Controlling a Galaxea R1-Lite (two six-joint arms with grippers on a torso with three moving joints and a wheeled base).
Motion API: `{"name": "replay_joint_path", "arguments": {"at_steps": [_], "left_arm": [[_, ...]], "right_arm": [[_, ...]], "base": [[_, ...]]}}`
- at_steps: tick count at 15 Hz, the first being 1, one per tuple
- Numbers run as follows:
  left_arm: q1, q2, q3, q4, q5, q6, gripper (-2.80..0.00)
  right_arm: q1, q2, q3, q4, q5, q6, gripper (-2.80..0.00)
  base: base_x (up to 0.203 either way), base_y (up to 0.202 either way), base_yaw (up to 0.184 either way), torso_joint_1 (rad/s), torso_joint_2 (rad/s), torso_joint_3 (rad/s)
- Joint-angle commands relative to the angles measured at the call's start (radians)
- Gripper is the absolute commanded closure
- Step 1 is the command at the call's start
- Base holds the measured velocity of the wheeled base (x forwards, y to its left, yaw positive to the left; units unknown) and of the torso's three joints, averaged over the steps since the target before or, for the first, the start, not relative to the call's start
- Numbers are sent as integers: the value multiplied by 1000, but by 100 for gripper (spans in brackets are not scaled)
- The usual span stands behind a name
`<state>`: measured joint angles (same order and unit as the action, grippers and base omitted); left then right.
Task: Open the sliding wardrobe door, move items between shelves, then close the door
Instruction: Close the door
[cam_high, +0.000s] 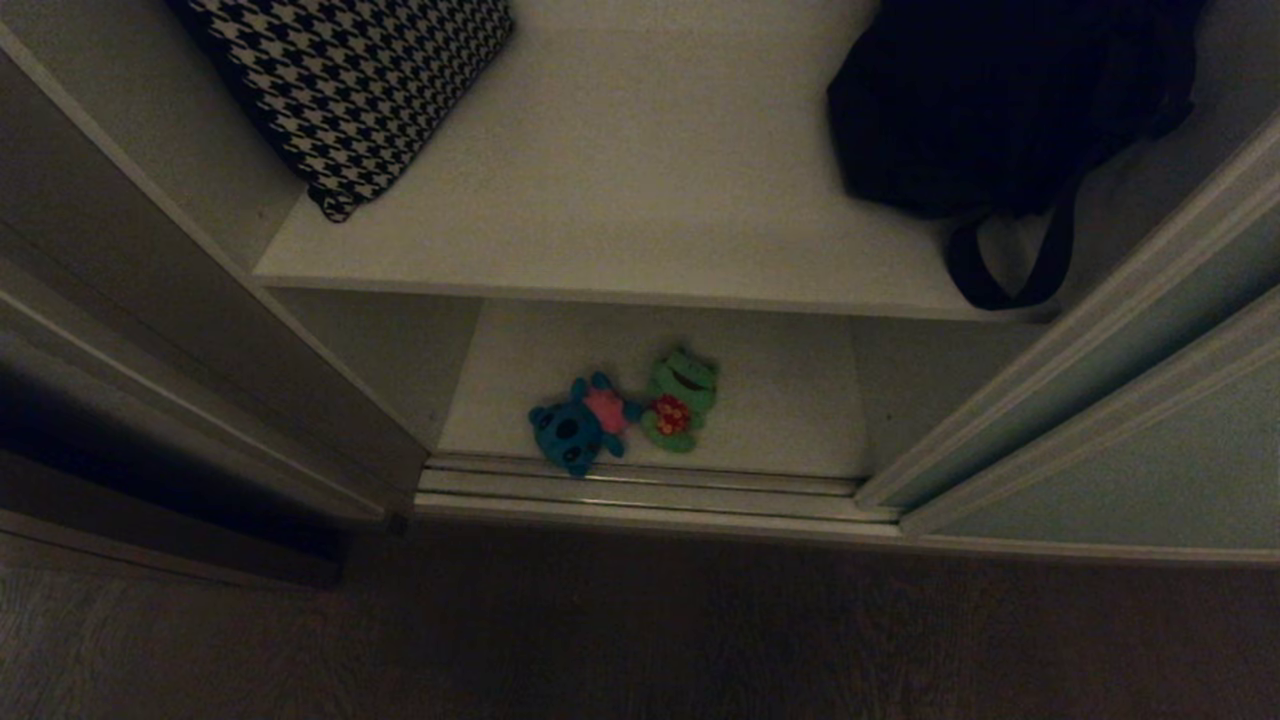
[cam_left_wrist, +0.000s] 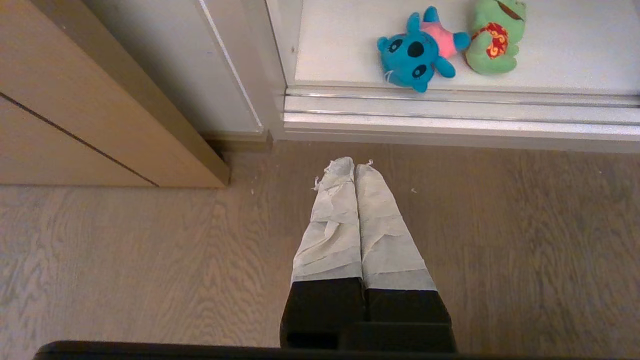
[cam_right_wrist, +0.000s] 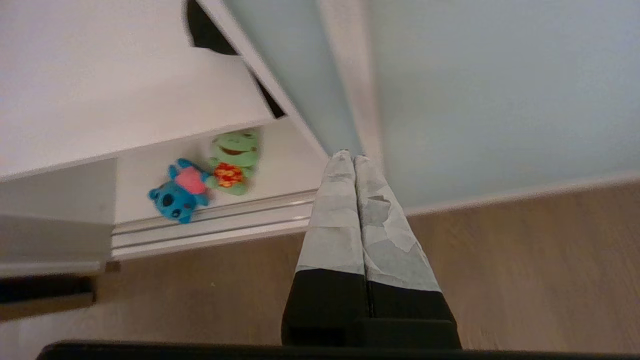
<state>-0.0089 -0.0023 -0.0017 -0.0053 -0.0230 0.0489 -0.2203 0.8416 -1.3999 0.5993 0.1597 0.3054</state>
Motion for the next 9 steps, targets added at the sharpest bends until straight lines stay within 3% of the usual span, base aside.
{"name": "replay_joint_path", "arguments": {"at_steps": [1, 3, 9], "left_arm": [[0, 1, 0, -1, 0, 0, 0], [0, 1, 0, -1, 0, 0, 0], [0, 1, 0, -1, 0, 0, 0]], "right_arm": [[-89, 29, 56, -102, 62, -15, 0], [-150, 61, 98, -208, 102, -19, 0], [-208, 89, 100, -278, 141, -23, 0]], "base": [[0, 0, 0, 0, 0, 0], [0, 0, 0, 0, 0, 0], [0, 0, 0, 0, 0, 0]]}}
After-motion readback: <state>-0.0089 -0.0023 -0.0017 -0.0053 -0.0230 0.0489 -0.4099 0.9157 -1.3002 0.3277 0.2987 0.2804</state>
